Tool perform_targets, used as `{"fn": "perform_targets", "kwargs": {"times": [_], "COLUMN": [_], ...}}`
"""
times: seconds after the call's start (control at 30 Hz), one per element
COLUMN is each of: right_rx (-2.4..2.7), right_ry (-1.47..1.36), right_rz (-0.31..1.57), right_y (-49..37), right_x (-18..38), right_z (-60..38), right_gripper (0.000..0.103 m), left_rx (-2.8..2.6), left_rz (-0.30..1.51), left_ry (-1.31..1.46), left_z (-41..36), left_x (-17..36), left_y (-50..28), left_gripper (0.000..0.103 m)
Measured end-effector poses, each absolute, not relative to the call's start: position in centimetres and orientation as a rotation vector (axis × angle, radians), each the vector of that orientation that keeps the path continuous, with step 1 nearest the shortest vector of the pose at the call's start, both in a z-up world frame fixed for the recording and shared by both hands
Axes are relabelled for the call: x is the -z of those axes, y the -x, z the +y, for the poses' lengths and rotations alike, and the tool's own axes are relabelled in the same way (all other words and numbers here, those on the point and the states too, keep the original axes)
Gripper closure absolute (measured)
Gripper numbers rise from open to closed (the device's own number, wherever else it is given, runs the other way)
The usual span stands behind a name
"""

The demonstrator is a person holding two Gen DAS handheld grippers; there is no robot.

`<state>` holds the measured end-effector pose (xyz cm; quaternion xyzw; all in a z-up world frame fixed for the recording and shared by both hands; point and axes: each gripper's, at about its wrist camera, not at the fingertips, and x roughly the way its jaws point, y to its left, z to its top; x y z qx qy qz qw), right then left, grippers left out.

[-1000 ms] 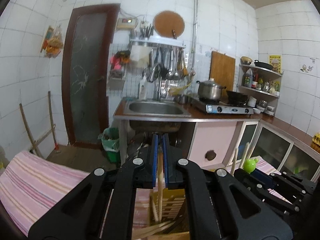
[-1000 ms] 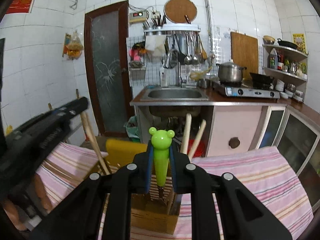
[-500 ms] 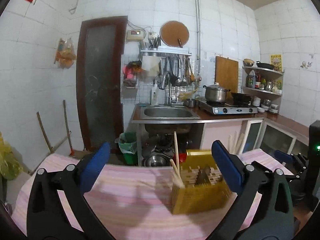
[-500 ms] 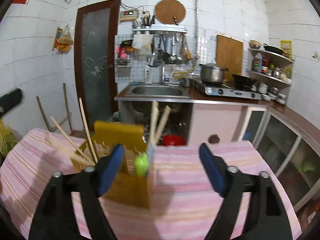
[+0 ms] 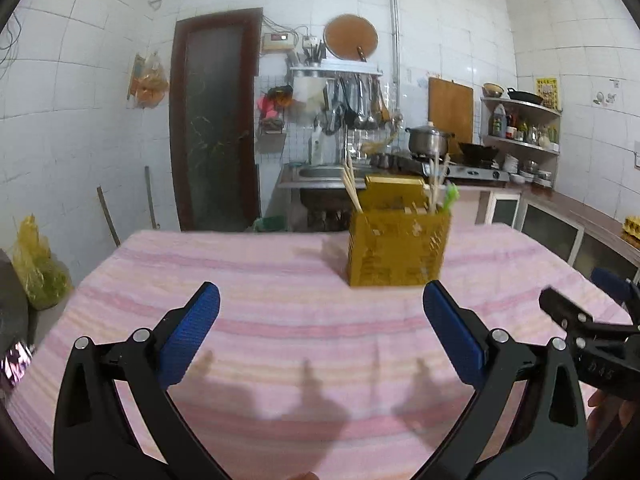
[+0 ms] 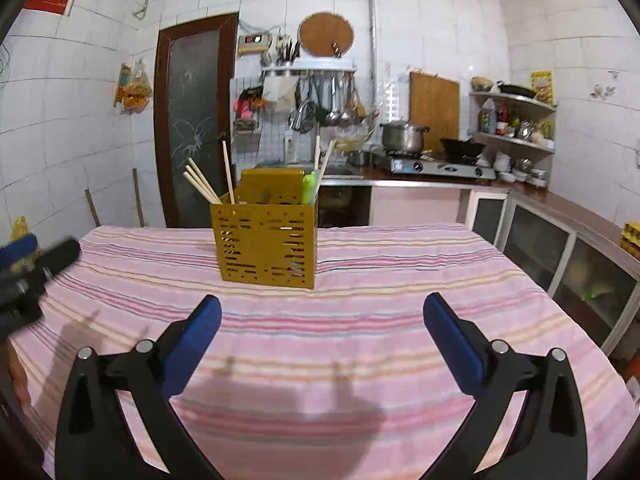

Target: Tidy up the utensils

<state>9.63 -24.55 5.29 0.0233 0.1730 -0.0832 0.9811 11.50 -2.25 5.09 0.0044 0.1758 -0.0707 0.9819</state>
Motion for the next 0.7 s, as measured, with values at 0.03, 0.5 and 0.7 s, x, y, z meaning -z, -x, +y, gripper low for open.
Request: {"fn": "perform_targets", "kwargs": {"times": [0.03,0.5,0.7], "right_rx": [0.167,0.171,0.173], "right_ry": [-0.051,-0.046,-0.04], "right_rz": [0.345,0.317,0.295], "right_y": [-9.0,-6.1,-5.6], "right_x": [-5.0,-1.5,-1.3], "right_z": [-24.3,-23.2,-23.1], "right_gripper": [0.004,0.004,0.004], "left_rx": [0.145,0.097,0.123], "left_rz": [0.36,0.34,0.33], "left_ry": [-0.005,-0.061,-0.034], "left_z": [-2.2,-2.4,-1.8], "left_x": [-4.6,0.0,0.2], "left_y": [-10.8,-7.6,-6.9], "left_gripper": [0.005,0.005,0.005]}}
